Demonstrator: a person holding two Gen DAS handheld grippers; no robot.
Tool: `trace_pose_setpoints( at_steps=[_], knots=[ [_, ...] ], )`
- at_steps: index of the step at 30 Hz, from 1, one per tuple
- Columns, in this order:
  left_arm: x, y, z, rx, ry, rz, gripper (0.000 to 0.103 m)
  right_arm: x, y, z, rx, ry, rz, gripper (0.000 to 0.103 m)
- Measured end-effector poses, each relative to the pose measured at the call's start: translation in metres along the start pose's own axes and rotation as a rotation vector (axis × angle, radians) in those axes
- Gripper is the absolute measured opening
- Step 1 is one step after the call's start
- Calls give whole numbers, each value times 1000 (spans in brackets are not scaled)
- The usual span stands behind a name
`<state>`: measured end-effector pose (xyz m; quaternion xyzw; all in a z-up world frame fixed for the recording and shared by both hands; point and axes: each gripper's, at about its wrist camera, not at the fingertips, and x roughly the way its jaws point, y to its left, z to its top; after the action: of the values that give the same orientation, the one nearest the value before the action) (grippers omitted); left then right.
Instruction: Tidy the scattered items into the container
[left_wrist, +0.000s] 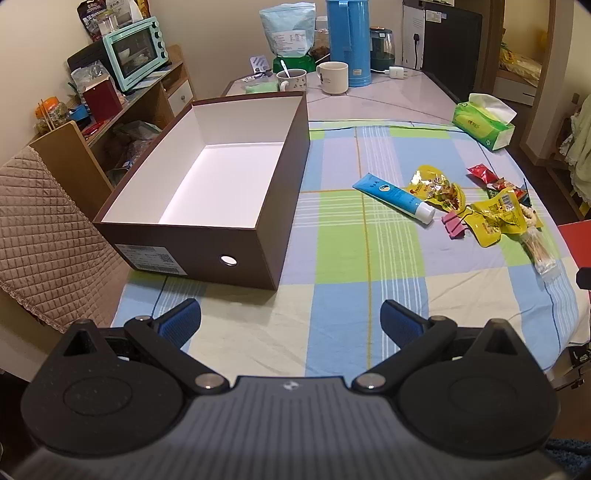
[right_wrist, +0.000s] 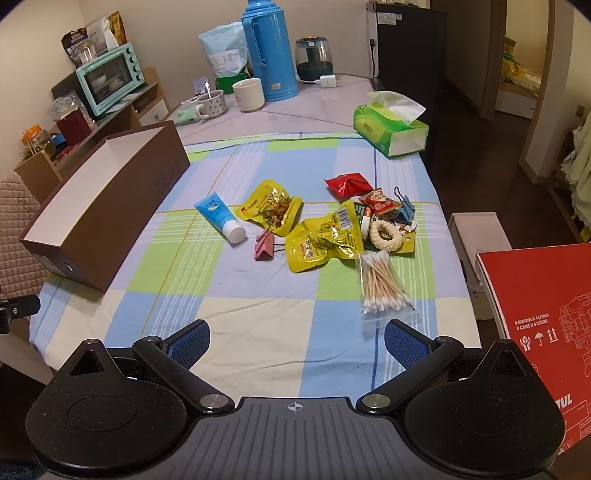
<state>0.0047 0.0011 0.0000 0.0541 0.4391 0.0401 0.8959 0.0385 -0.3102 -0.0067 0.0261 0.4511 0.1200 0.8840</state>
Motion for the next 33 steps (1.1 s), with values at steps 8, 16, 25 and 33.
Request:
trace_pose_setpoints(
  at_steps=[8, 16, 25, 33],
  knots=[
    [3, 0, 3, -2, 4, 1, 102, 3, 3, 4, -16, -2, 2, 103],
    [7, 0, 5, 2, 11, 1, 102, 7, 5, 6, -20, 2, 8, 103],
    [12, 1, 7, 7, 18, 5, 102, 13, 7, 10, -27, 8, 17, 103],
    [17, -1, 11, 15, 27, 5, 102, 18, 6, 15, -35, 10, 23, 103]
  ],
)
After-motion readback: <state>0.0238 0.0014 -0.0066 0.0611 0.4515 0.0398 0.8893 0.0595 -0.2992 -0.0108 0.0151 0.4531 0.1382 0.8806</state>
